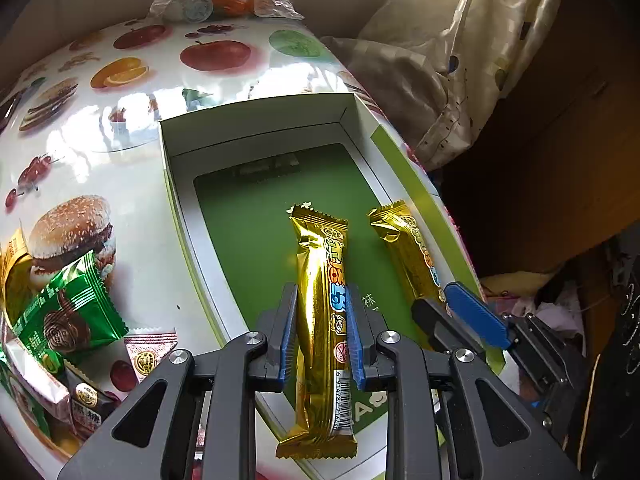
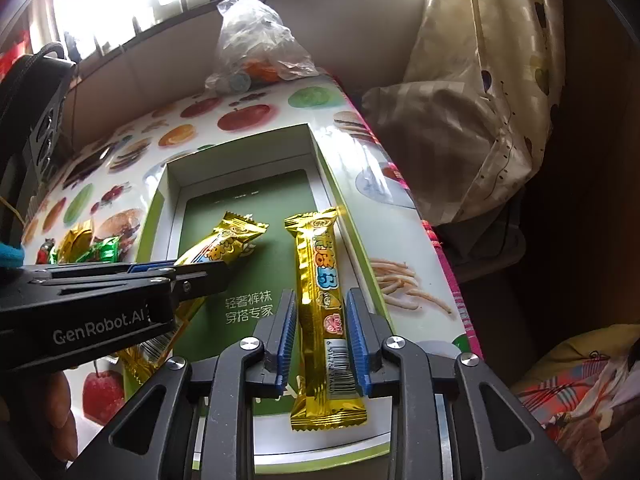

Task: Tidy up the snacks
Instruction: 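Lower the gold bars into the box and open both grippers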

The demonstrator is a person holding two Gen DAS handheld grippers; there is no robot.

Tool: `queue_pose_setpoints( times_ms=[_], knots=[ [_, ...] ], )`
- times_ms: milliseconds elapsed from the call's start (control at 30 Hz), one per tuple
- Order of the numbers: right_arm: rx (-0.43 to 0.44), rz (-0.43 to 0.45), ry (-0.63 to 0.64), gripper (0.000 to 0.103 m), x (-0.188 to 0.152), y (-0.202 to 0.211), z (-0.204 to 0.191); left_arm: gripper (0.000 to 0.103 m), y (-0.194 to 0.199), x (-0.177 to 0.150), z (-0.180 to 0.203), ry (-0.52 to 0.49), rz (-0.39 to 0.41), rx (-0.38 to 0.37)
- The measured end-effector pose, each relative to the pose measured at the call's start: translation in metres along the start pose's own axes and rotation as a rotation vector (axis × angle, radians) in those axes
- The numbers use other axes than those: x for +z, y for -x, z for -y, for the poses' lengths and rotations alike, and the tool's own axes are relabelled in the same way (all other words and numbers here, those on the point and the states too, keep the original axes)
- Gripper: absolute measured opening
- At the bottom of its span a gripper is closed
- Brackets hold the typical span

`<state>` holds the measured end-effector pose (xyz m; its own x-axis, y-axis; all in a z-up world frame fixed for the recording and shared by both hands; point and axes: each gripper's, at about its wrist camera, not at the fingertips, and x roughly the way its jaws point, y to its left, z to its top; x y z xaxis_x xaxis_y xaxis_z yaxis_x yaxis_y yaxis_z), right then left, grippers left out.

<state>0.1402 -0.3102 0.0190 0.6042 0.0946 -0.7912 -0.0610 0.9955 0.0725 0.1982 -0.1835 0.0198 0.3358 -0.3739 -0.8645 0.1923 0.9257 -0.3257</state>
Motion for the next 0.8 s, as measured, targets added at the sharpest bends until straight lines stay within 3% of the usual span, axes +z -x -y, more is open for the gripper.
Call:
queue_pose_setpoints(
  times_ms=[333, 800],
  knots=[
    [0.005, 0.025, -0.01, 0.044, -0.002, 0.009, -0.005, 0.026, 0.014, -0.004, 0.0, -0.022, 0.024, 0.004],
    [-0.01, 0.093, -0.022, 0.046, -0.005, 0.042, -0.016, 0.027, 0.065, -0.024, -0.007, -0.056, 0.149, 0.024]
  ],
)
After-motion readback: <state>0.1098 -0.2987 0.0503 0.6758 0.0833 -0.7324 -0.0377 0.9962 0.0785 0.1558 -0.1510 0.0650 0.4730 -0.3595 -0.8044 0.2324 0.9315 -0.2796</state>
